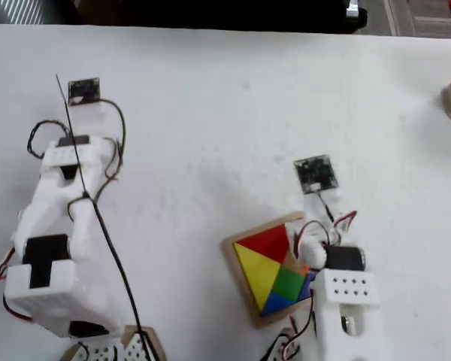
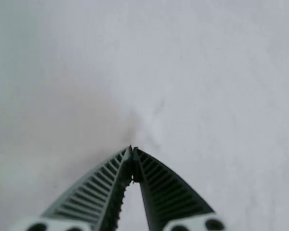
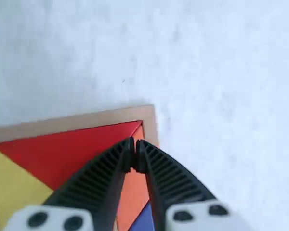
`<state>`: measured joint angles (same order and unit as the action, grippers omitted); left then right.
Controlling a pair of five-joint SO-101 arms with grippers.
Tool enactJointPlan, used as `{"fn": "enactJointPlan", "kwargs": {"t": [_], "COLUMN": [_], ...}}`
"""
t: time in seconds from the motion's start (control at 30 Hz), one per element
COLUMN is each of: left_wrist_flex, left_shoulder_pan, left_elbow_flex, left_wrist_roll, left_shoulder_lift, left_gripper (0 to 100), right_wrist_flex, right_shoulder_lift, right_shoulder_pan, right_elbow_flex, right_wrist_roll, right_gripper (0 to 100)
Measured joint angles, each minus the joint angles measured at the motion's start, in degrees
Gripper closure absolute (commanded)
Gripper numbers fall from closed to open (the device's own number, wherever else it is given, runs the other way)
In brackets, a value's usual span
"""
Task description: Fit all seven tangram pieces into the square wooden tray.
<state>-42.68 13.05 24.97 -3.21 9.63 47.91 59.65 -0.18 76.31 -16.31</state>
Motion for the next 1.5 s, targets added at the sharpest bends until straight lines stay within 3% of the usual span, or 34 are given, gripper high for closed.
{"fn": "enactJointPlan", "kwargs": {"t": [0.4,0.63,0.77,1.03,1.5], "left_wrist_flex": [4.2,4.2,4.5,11.5,12.5], "left_shoulder_pan": [0.2,0.7,0.7,0.7,0.7], "left_elbow_flex": [16.3,25.4,31.5,48.4,68.8], "left_wrist_roll": [0.0,0.0,0.4,12.4,13.8], "left_shoulder_lift": [-14.1,-21.6,-29.0,-46.6,-76.7], "left_gripper": [98,98,98,98,97], "right_wrist_flex": [0.2,8.3,8.9,10.3,17.1], "right_shoulder_lift": [27.2,42.4,42.2,42.5,42.5], "right_shoulder_pan": [-0.8,-1.0,-2.1,-2.3,-2.3], "right_elbow_flex": [15.2,19.1,19.2,20.0,20.0], "right_wrist_roll": [0.4,0.4,0.4,0.4,0.4], "right_gripper": [98.0,98.0,98.0,98.1,98.1]}}
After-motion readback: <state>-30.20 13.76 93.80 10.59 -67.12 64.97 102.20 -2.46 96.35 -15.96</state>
